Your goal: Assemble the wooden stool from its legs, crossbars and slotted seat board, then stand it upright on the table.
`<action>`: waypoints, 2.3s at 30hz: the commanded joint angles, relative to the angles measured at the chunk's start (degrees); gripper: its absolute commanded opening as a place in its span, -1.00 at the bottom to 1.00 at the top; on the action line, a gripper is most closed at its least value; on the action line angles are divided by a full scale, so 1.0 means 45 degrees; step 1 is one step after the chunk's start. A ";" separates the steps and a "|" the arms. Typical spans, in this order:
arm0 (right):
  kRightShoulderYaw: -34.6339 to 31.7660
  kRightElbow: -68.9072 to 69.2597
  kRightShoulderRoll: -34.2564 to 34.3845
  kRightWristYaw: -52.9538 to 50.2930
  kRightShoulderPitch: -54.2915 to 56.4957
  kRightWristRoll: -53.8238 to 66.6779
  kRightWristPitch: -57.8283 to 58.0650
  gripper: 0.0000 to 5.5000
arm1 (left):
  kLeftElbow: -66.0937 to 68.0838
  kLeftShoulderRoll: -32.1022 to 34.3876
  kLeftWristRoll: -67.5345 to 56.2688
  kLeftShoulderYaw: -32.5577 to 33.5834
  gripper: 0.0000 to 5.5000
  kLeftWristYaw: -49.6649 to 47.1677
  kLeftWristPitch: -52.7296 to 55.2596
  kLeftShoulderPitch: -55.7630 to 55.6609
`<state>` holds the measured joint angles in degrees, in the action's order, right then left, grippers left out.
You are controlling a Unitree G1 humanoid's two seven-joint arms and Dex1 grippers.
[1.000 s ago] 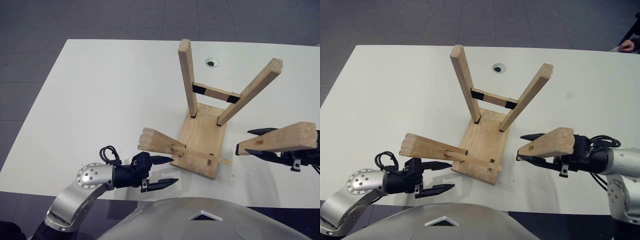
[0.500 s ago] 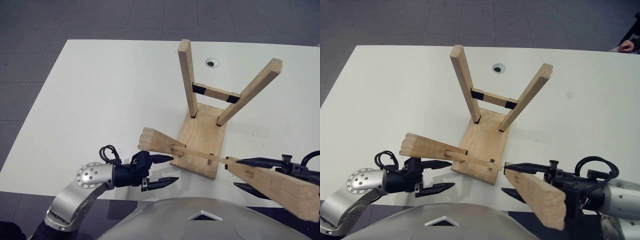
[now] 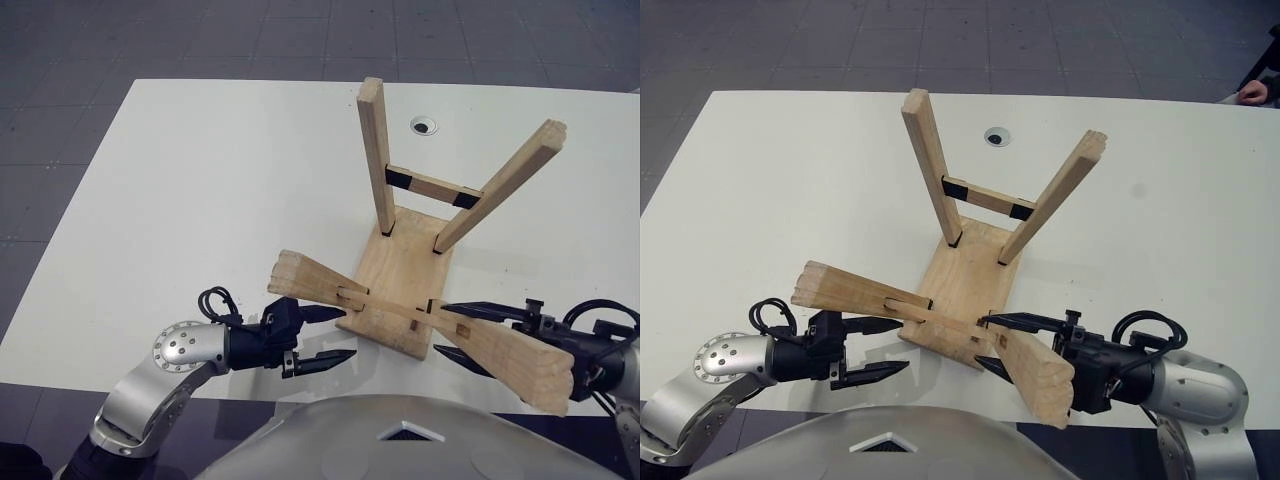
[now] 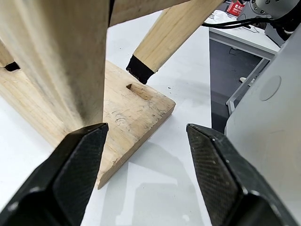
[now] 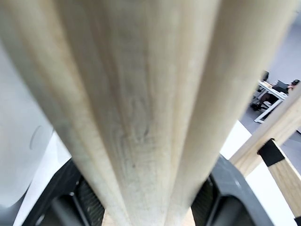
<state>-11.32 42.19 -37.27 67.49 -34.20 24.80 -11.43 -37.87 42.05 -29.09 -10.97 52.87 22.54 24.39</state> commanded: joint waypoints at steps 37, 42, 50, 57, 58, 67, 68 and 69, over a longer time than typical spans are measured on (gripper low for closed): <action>0.2056 0.0374 -0.0490 -0.2394 0.0091 0.0093 0.1272 -0.26 | 0.0016 -0.0022 -0.0064 0.0087 0.12 -0.0244 0.0165 -0.0092; 0.2684 0.0837 -0.0451 -0.2748 -0.0354 -0.0379 0.1200 -0.26 | -0.0072 -0.0043 -0.0051 0.0067 0.12 -0.0331 0.0196 -0.0027; 0.3086 0.0890 -0.0501 -0.3275 -0.0866 -0.0914 0.0968 -0.26 | -0.0079 -0.0035 -0.0083 0.0098 0.12 -0.0368 0.0210 -0.0015; 0.3102 0.0359 -0.0087 -0.4735 -0.0529 -0.1803 0.1841 -0.26 | -0.0118 0.0029 -0.0126 0.0167 0.12 -0.0328 0.0227 -0.0024; 0.3138 0.0283 -0.0129 -0.5080 -0.0513 -0.2138 0.2286 -0.26 | -0.0129 0.0036 -0.0130 0.0178 0.12 -0.0330 0.0227 -0.0012; 0.2483 0.0840 -0.1006 -0.6043 -0.1143 -0.3519 0.3736 -0.26 | -0.0213 0.0101 -0.0233 0.0265 0.12 -0.0356 0.0266 0.0043; 0.2343 0.0924 -0.1109 -0.6012 -0.1260 -0.3541 0.3692 -0.26 | -0.0213 0.0103 -0.0242 0.0279 0.12 -0.0353 0.0271 0.0048; 0.2226 0.0967 -0.1187 -0.5971 -0.1339 -0.3525 0.3653 -0.26 | -0.0216 0.0101 -0.0247 0.0293 0.12 -0.0355 0.0275 0.0059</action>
<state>0.06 49.28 -40.11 40.07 -37.13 12.05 -0.26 -38.41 42.02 -30.17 -10.36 51.90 23.26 24.59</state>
